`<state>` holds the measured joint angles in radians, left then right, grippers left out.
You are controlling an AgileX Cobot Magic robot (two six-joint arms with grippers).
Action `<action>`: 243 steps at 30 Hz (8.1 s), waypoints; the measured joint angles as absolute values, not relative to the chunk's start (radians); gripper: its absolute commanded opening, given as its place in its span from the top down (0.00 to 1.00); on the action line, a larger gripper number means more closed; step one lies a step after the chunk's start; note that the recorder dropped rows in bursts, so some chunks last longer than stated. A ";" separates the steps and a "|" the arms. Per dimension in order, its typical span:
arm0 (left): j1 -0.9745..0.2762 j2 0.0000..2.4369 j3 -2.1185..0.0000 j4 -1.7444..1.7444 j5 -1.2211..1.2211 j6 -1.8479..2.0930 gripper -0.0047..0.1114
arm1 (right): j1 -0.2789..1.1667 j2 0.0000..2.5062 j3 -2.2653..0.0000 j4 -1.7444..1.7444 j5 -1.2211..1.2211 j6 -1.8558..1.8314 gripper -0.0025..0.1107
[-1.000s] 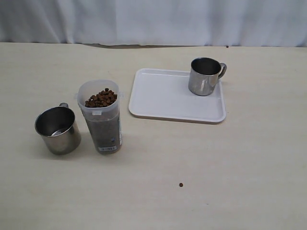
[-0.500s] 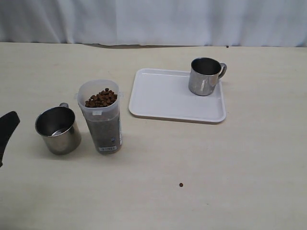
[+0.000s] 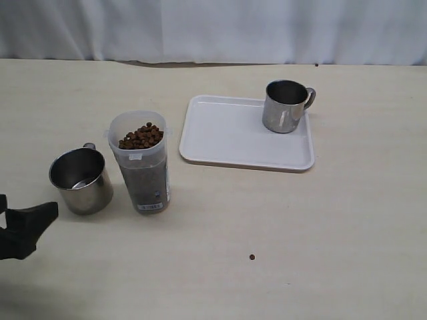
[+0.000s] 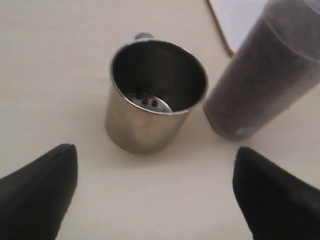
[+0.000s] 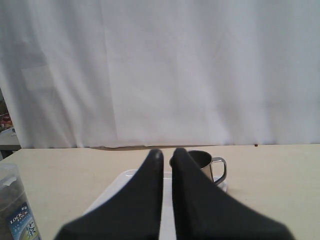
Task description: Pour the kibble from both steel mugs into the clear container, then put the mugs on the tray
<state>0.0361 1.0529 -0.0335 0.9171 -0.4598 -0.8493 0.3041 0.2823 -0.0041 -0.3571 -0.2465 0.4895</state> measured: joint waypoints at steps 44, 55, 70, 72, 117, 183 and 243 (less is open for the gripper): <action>0.036 1.806 -0.258 0.641 -0.872 -0.077 0.27 | 0.304 0.282 -0.004 -0.357 -0.247 0.490 0.93; 0.036 1.865 -0.310 0.642 -0.945 0.026 0.28 | 0.304 0.282 -0.004 -0.357 -0.247 0.492 0.93; 0.036 1.862 -0.330 0.607 -0.968 0.047 0.96 | 0.304 0.282 -0.004 -0.357 -0.247 0.492 0.93; 0.036 1.847 -0.359 0.597 -0.957 0.049 0.96 | 0.304 0.282 -0.004 -0.357 -0.247 0.492 0.93; 0.036 2.145 -1.287 1.382 -0.937 -0.671 0.96 | 0.304 0.282 -0.004 -0.357 -0.247 0.504 0.93; -0.260 2.561 -1.810 1.423 -0.972 -0.907 0.96 | 0.304 0.282 -0.004 -0.357 -0.247 0.518 0.93; 0.140 2.300 -1.816 1.582 -1.214 -1.508 0.96 | 0.304 0.282 -0.004 -0.357 -0.247 0.518 0.93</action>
